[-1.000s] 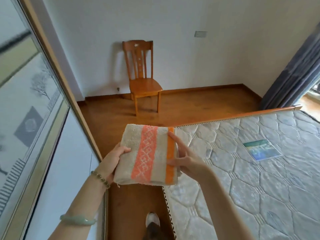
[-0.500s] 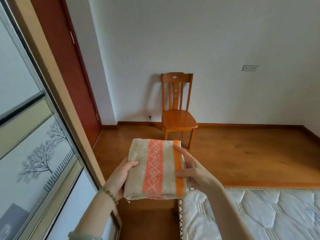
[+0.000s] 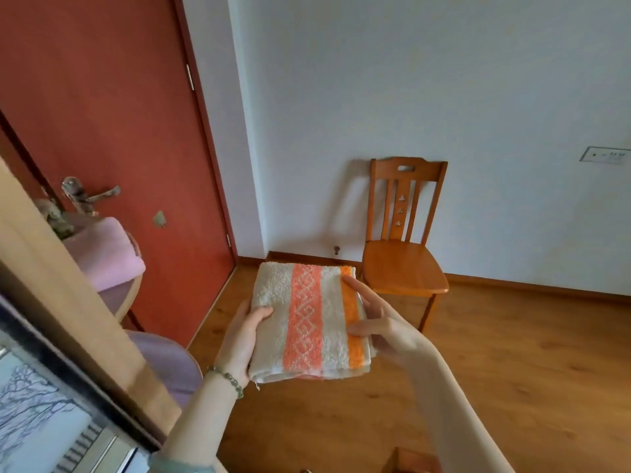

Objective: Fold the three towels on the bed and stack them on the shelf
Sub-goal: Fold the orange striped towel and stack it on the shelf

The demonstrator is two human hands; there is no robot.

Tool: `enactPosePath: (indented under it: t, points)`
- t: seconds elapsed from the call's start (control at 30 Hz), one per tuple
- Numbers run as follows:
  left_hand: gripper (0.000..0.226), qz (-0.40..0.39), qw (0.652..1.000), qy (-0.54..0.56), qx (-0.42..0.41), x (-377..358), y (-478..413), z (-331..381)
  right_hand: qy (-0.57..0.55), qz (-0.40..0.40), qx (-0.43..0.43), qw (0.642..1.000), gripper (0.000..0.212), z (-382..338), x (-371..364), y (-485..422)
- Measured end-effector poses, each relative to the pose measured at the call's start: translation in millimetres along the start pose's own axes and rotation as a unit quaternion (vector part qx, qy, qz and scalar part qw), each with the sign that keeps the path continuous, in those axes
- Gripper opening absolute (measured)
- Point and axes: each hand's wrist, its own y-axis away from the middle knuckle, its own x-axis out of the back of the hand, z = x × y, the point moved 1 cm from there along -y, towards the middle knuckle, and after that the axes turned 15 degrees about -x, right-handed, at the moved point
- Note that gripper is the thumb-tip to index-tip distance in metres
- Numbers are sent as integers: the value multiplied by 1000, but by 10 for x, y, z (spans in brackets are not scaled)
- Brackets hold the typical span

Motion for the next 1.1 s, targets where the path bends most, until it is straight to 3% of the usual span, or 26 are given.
enactPosePath:
  t: [0.27, 0.57, 0.83, 0.93, 1.1]
  points:
    - [22, 74, 996, 20, -37, -151, -1317, 243, 45, -48, -1, 998, 87, -1015, 520, -1299]
    - [28, 236, 968, 26, -87, 494, -2014, 581, 137, -216, -35, 966, 82, -1839, 141, -2809]
    - [44, 472, 869, 9, -149, 868, -2289, 822, 231, -434, -69, 868, 83, -2465, -515, -4138]
    - [32, 533, 829, 43, -163, 832, -2409, 838, 250, -478, -77, 838, 90, -2662, -682, -4443]
    - [35, 603, 775, 48, -185, 682, -2527, 906, 265, -532, -86, 800, 88, -2857, -855, -4764]
